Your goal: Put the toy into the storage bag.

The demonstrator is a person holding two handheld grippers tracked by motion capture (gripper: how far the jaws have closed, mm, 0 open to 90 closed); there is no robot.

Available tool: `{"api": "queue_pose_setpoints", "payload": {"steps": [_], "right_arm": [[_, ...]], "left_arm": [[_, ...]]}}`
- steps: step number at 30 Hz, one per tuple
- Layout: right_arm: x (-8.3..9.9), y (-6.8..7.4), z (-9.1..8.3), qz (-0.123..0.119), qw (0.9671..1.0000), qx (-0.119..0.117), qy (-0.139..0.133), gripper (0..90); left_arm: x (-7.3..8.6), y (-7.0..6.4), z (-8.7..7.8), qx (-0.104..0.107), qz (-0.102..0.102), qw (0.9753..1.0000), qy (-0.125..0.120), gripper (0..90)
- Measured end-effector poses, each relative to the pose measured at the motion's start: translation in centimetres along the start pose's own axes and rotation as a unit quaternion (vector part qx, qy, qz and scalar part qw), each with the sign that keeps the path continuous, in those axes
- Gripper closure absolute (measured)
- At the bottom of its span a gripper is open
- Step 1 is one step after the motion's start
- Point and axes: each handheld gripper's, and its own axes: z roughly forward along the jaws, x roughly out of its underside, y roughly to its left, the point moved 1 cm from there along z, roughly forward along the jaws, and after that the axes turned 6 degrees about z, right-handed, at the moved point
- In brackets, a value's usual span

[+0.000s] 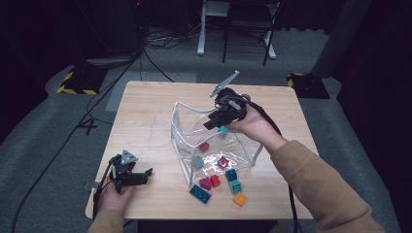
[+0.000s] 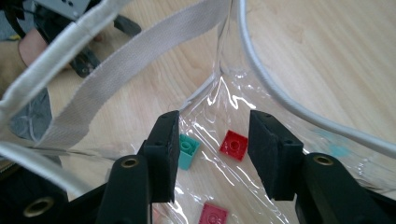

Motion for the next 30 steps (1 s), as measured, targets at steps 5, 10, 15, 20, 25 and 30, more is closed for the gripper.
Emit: {"api": "queue_pose_setpoints", "payload": {"steps": [5, 10, 15, 20, 25, 30], "right_arm": [[0.9, 0.5, -2.1, 0.002, 0.9992, 0.008, -0.040, 54.4], [2.1, 1.0, -4.2, 0.012, 0.9963, 0.017, -0.084, 54.1], [3.6, 1.8, -6.2, 0.015, 0.9920, 0.028, -0.122, 52.0], [5.6, 2.6, -7.7, 0.019, 0.9886, 0.038, -0.145, 50.8], [7.4, 3.6, -9.0, 0.015, 0.9843, 0.066, -0.163, 48.4], [9.2, 4.2, -9.7, 0.024, 0.9809, 0.082, -0.175, 47.0]], "left_arm": [[0.0, 0.0, 0.0, 0.000, 0.000, 1.0000, 0.000, 15.2], [0.0, 0.0, 0.0, 0.000, 0.000, 1.0000, 0.000, 15.1], [0.0, 0.0, 0.0, 0.000, 0.000, 1.0000, 0.000, 15.2], [0.0, 0.0, 0.0, 0.000, 0.000, 1.0000, 0.000, 15.1], [0.0, 0.0, 0.0, 0.000, 0.000, 1.0000, 0.000, 15.1], [0.0, 0.0, 0.0, -0.001, 0.000, 1.0000, 0.000, 15.2]]}}
